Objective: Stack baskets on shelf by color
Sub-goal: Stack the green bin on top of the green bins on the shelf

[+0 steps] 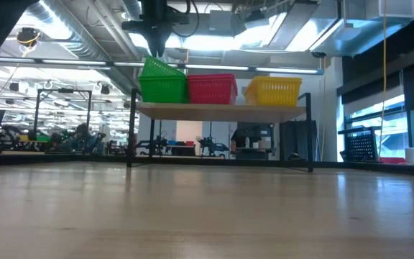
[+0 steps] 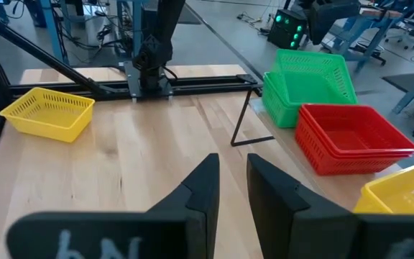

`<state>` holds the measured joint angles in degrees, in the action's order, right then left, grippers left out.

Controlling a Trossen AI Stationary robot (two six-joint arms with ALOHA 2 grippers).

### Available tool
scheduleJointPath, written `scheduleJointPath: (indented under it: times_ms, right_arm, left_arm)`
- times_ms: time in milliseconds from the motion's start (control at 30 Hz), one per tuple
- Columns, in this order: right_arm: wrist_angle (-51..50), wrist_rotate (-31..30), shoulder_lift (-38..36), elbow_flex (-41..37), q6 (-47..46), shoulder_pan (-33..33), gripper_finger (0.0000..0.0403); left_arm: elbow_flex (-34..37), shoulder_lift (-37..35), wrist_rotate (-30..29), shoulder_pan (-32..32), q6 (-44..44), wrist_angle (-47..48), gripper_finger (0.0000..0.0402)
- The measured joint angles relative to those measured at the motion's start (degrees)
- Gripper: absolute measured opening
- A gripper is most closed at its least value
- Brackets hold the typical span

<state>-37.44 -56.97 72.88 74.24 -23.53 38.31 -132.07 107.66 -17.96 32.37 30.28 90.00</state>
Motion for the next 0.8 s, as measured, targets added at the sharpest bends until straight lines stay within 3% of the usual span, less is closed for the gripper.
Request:
scheduleJointPath:
  times_ms: [333,600,800]
  right_arm:
    - [-0.2,0.0,0.0,0.0,0.0,0.0,0.0069]
    - [-0.2,0.0,0.0,0.0,0.0,0.0,0.0069]
    - [-0.2,0.0,0.0,0.0,0.0,0.0,0.0069]
  left_arm:
    - [0.0,0.6,2.0,-1.1,-4.4,-0.7,0.0066]
    - [0.0,1.1,2.2,-1.2,-8.5,-1.2,0.0007]
    - [0.0,1.0,1.5,-0.4,-9.4,-1.7,0.0004]
